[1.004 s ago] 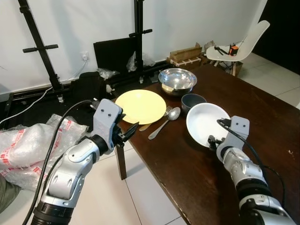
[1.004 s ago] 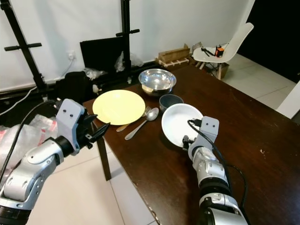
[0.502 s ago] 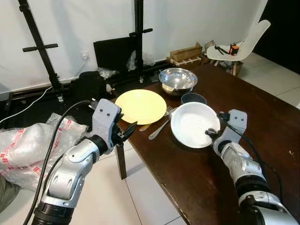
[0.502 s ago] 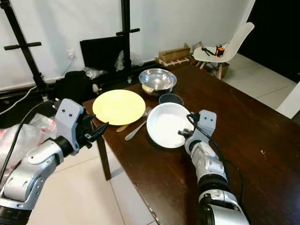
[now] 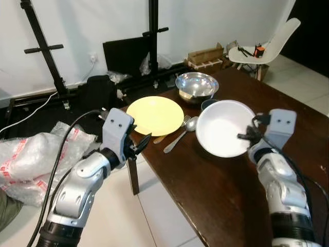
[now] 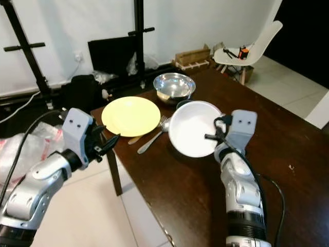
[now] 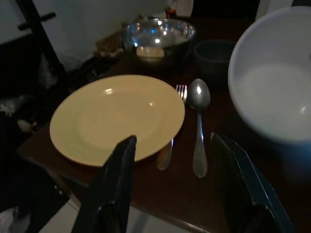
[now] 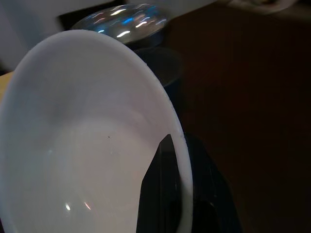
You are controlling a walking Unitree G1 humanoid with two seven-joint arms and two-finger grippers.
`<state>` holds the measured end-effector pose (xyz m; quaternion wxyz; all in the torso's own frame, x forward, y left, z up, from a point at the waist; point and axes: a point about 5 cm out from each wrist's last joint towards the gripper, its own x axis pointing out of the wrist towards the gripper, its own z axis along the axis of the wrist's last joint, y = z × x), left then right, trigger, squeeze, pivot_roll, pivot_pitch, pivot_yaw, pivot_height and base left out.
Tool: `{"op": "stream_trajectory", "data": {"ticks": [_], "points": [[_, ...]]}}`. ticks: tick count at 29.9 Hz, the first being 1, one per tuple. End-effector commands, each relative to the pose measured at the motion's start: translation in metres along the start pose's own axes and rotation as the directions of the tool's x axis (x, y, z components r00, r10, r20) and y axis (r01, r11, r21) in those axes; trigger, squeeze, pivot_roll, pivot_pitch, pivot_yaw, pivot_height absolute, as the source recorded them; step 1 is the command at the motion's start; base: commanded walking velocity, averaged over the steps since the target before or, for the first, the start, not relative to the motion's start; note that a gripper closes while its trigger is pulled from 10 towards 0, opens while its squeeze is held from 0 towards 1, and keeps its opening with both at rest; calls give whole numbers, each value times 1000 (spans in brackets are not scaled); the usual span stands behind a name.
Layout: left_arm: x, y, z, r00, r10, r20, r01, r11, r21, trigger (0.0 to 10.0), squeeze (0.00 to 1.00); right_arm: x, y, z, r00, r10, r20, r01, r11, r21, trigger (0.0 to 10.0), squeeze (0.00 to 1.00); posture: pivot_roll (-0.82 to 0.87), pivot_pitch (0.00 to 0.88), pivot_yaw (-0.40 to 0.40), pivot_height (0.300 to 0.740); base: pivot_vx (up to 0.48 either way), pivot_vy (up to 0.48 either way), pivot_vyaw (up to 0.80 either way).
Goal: Setting the table
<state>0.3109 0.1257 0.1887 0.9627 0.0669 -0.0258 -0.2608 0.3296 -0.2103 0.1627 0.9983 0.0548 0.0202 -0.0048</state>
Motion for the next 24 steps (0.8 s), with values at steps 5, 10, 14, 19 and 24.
{"op": "stream_trajectory", "data": {"ticks": [5, 10, 14, 19, 24], "points": [[0, 1, -4, 1000, 1, -18, -1, 1000, 3, 10000, 0, -9, 16, 44, 970, 95, 224, -121, 987, 106, 0, 0, -28, 20, 68, 740, 0, 0, 0], [0, 7, 4, 999, 49, 20, -48, 998, -30, 10000, 0, -22, 35, 83, 900, 173, 401, -263, 947, 183, 10000, 0, -30, 17, 76, 740, 0, 0, 0], [-1, 27, 19, 975, 200, 94, -193, 978, -78, 10000, 0, -29, 58, 95, 850, 262, 457, -349, 930, 117, 10000, 0, -30, 13, 80, 740, 0, 0, 0], [-8, 43, 28, 937, 325, 132, -313, 944, -103, 10000, 0, -30, 84, 92, 827, 327, 456, -398, 915, 66, 10000, 0, -26, 5, 84, 740, 0, 0, 0], [-23, 45, 26, 909, 394, 139, -390, 919, -53, 10000, 0, -23, 94, 66, 877, 292, 382, -359, 926, 116, 10000, 0, -13, 0, 78, 740, 0, 0, 0]]}}
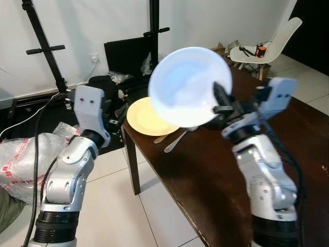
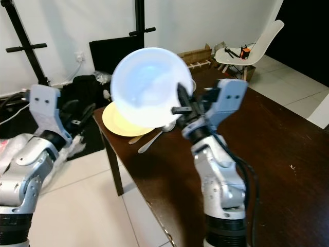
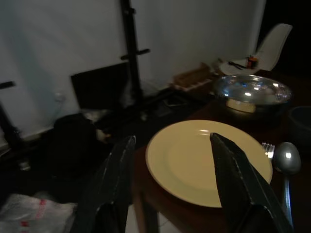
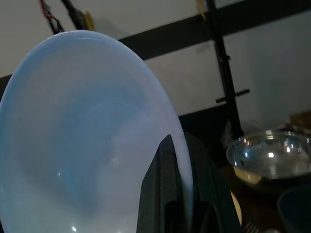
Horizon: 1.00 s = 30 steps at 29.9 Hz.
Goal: Setting the table
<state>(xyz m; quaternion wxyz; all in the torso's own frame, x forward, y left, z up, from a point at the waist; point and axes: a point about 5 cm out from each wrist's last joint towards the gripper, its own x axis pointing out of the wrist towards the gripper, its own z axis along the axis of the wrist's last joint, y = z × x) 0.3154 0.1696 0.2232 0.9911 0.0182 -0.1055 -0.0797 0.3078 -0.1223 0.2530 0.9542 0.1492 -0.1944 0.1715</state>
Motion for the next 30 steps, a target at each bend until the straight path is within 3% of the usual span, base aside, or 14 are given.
{"op": "stream_trajectory", "data": {"ticks": [1, 3, 10, 12, 16, 21, 30], "points": [[-5, 2, -1, 1000, 23, -1, -23, 999, 25, 10000, 0, -4, -6, -12, 998, -46, -41, 45, 999, -6, 10000, 0, -13, 0, 78, 740, 0, 0, 0], [-10, 1, -7, 998, 50, -22, -50, 999, 15, 10000, 0, -8, -11, -23, 993, -98, -68, 98, 995, 1, 10000, 0, -7, 0, 72, 740, 0, 0, 0], [-10, 3, -11, 993, 111, -32, -111, 994, 1, 10000, 0, -10, -17, -26, 988, -132, -78, 131, 991, -15, 10000, 0, -15, 0, 70, 740, 0, 0, 0], [-10, 3, -11, 992, 118, -33, -118, 993, -2, 10000, 0, -10, -17, -25, 990, -119, -72, 122, 992, 41, 10000, 0, -16, 0, 70, 740, 0, 0, 0], [-10, 3, -12, 992, 123, -36, -123, 992, 3, 10000, 0, -10, -16, -25, 991, -116, -68, 119, 992, 45, 10000, 0, -17, 0, 70, 740, 0, 0, 0], [-9, -2, -14, 992, 118, -40, -117, 993, 7, 10000, 0, -9, -4, -34, 993, -29, -116, 28, 1000, -8, 10000, 0, -13, 0, 69, 740, 0, 0, 730], [-10, -2, -16, 991, 122, -49, -122, 993, 9, 10000, 0, -8, 2, -37, 992, 11, -128, -9, 1000, 18, 10000, 0, -7, 0, 67, 740, 0, 0, 700]]}}
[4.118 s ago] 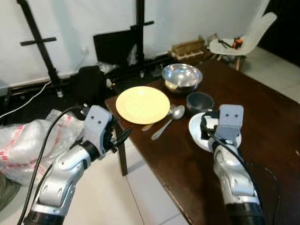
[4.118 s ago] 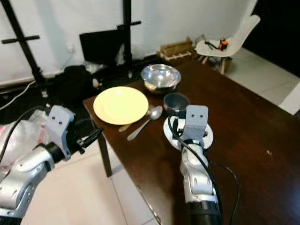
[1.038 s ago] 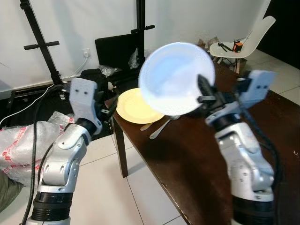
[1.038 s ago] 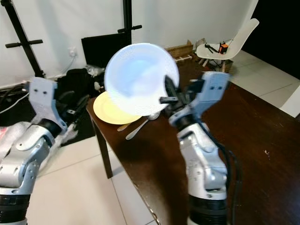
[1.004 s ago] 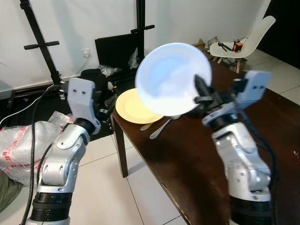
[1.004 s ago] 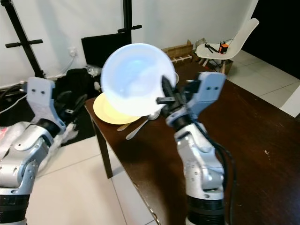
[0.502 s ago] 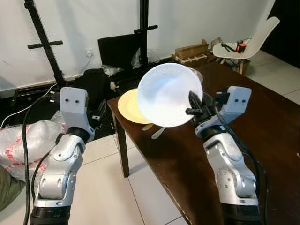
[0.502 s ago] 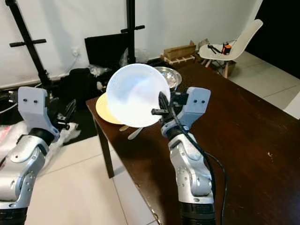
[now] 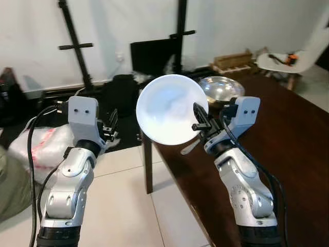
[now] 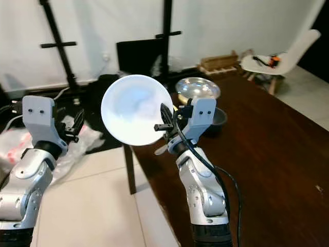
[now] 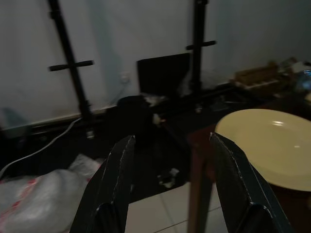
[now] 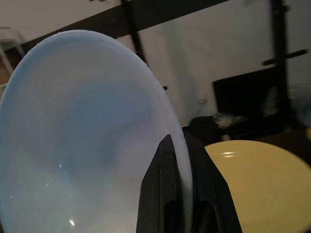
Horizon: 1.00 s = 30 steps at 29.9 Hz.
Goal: Setting the table
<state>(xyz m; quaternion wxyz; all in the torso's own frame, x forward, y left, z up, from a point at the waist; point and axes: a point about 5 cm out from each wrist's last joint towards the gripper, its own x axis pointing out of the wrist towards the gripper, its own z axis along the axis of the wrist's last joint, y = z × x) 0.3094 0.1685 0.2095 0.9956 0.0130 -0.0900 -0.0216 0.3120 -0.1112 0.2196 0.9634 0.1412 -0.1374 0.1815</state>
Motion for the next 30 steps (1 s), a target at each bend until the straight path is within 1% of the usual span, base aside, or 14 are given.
{"op": "stream_trajectory", "data": {"ticks": [1, 12, 16, 17, 20, 21, 23, 26, 28, 30], "points": [[-1, 0, -5, 1000, 6, -17, -6, 1000, 8, 10000, 0, 0, 1, -3, 1000, 13, -13, -13, 1000, 12, 10000, 0, -6, 0, 68, 740, 0, 0, 700], [1, -2, -6, 1000, 4, -21, -4, 1000, 10, 10000, 0, -2, 10, -6, 995, 94, -30, -94, 995, 17, 10000, 0, -5, 0, 69, 740, 0, 0, 703], [2, -2, -6, 1000, 4, -21, -4, 1000, 11, 10000, 0, -2, 11, -7, 994, 107, -32, -106, 994, 21, 10000, 0, -4, 0, 68, 740, 0, 0, 712], [1, -3, -6, 1000, 4, -22, -4, 1000, 11, 10000, 0, -1, 11, -7, 993, 110, -32, -110, 994, 23, 10000, 27, -3, 0, 68, 740, 0, 0, 712], [1, -3, -7, 1000, 4, -24, -4, 1000, 12, 10000, 0, -1, 11, -7, 993, 113, -33, -112, 993, 25, 10000, 43, -3, 0, 69, 740, 0, 0, 712], [1, -3, -7, 1000, 4, -26, -3, 1000, 13, 10000, 0, -2, 11, -8, 993, 115, -33, -114, 993, 26, 10000, 67, -3, 0, 69, 740, 0, 0, 712], [1, -3, -8, 1000, 4, -28, -4, 1000, 14, 10000, 0, -2, 11, -8, 993, 116, -33, -115, 993, 27, 10000, 67, -4, 0, 70, 740, 0, 0, 712], [0, -2, -9, 999, 8, -34, -7, 1000, 19, 10000, 0, -2, 11, -8, 993, 117, -33, -116, 993, 28, 10000, 102, -4, 0, 71, 740, 0, 0, 712], [0, -2, -10, 999, 8, -34, -7, 1000, 19, 10000, 0, -2, 11, -8, 993, 117, -33, -117, 993, 28, 10000, 102, -4, 0, 71, 740, 0, 0, 712], [0, -2, -10, 999, 8, -36, -8, 1000, 21, 10000, 0, -2, 11, -8, 993, 117, -33, -116, 993, 28, 10000, 137, -4, 0, 72, 740, 0, 0, 712]]}}
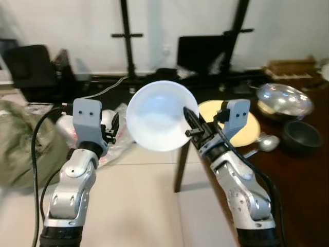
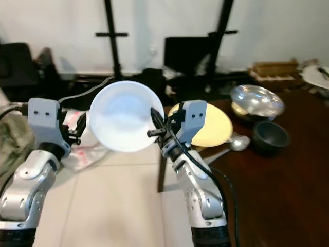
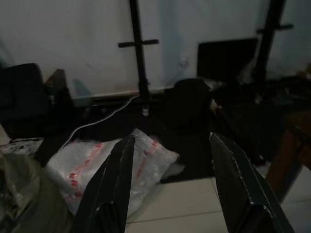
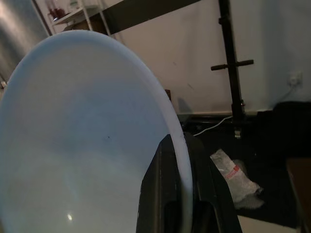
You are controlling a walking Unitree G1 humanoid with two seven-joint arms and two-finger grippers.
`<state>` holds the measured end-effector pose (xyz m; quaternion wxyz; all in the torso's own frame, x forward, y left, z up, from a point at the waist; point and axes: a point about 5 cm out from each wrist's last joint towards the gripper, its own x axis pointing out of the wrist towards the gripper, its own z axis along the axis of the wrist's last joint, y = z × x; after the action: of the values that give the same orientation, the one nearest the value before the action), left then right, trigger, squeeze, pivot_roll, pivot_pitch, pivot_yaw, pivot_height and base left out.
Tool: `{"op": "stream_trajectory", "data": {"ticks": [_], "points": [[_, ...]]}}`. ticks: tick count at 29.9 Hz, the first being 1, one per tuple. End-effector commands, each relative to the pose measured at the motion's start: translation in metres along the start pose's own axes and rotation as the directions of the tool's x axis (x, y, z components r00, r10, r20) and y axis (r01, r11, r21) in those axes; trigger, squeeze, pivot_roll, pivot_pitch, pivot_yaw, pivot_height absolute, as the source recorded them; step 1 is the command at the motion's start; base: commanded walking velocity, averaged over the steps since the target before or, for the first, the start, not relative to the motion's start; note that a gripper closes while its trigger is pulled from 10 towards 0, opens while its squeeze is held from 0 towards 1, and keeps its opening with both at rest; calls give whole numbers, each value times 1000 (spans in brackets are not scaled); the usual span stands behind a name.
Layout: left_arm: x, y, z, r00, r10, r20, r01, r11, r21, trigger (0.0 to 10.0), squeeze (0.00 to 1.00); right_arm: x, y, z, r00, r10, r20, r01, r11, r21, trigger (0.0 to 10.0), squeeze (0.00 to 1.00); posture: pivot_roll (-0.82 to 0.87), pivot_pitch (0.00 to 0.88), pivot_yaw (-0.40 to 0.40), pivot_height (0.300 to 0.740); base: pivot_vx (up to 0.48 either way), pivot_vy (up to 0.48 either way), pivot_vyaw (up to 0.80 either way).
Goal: Setting the table
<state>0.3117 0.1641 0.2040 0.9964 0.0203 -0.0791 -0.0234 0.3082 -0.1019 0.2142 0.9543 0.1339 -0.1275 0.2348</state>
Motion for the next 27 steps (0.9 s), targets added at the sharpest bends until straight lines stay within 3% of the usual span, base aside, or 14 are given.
{"op": "stream_trajectory", "data": {"ticks": [1, 11, 27], "points": [[-1, 3, -5, 1000, 13, -14, -13, 1000, 7, 10000, 0, 0, 2, -1, 1000, 12, 1, -12, 1000, 19, 10000, 137, -4, 0, 72, 740, 0, 0, 712], [-1, 3, -6, 1000, 15, -25, -15, 1000, 14, 10000, 0, 0, 2, -2, 1000, 14, 0, -14, 1000, 19, 10000, 216, -2, 0, 74, 740, 0, 0, 714], [-1, 2, -4, 999, 27, -24, -26, 1000, 12, 10000, 0, -1, 2, -2, 1000, 17, -3, -17, 999, 27, 10000, 251, 2, 0, 73, 740, 0, 0, 715]]}}
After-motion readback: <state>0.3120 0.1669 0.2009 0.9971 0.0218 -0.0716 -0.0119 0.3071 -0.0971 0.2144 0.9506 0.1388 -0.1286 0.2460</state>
